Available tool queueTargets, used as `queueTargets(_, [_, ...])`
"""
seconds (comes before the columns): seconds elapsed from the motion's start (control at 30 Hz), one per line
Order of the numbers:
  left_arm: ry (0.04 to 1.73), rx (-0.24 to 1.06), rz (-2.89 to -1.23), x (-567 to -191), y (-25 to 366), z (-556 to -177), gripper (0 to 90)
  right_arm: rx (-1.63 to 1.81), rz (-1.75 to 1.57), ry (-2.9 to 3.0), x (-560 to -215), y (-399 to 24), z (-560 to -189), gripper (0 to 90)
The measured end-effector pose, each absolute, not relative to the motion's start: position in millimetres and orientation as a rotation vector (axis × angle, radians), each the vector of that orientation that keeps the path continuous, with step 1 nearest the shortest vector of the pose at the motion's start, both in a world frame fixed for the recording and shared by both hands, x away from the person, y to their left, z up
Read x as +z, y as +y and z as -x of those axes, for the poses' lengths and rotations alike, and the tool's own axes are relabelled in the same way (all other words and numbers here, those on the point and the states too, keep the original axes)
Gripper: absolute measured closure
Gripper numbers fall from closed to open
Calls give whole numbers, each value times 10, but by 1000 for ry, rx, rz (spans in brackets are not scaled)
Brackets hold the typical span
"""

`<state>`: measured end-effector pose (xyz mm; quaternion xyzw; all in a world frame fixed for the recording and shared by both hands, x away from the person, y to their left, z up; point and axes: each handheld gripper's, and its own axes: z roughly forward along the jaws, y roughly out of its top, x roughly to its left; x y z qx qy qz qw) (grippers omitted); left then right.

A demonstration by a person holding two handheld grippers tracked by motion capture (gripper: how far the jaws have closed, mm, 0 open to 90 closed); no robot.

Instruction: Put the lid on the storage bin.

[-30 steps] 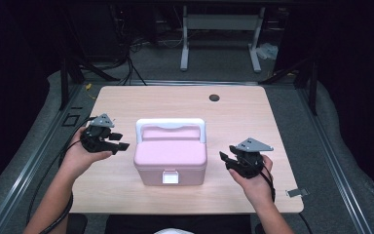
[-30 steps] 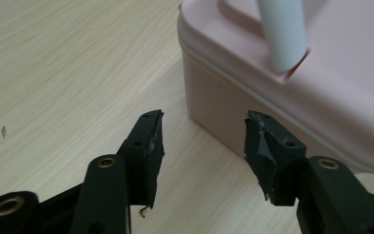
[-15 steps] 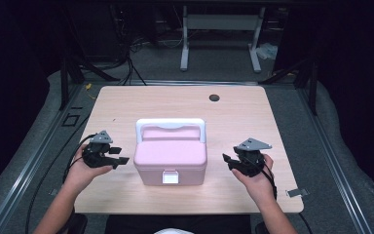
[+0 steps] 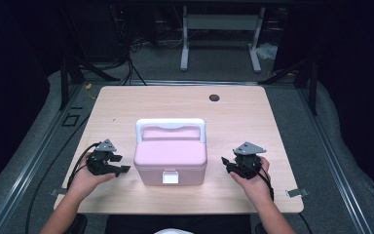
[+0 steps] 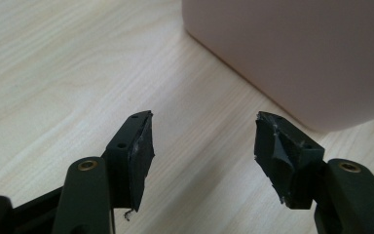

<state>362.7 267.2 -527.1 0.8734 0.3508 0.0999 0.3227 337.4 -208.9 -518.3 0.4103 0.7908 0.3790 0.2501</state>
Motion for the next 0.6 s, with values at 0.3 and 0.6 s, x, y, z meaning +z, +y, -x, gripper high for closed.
queueTargets(0.3, [948,292,-2236,-5366,2704,-3648,374,1063,-1127,2168,-5241,-2085,-3406,434])
queueTargets(0.6, [973,265,-2260,-5424,2693,-3668,367,1053,-1130,2174,-5263,-2079,-3409,435])
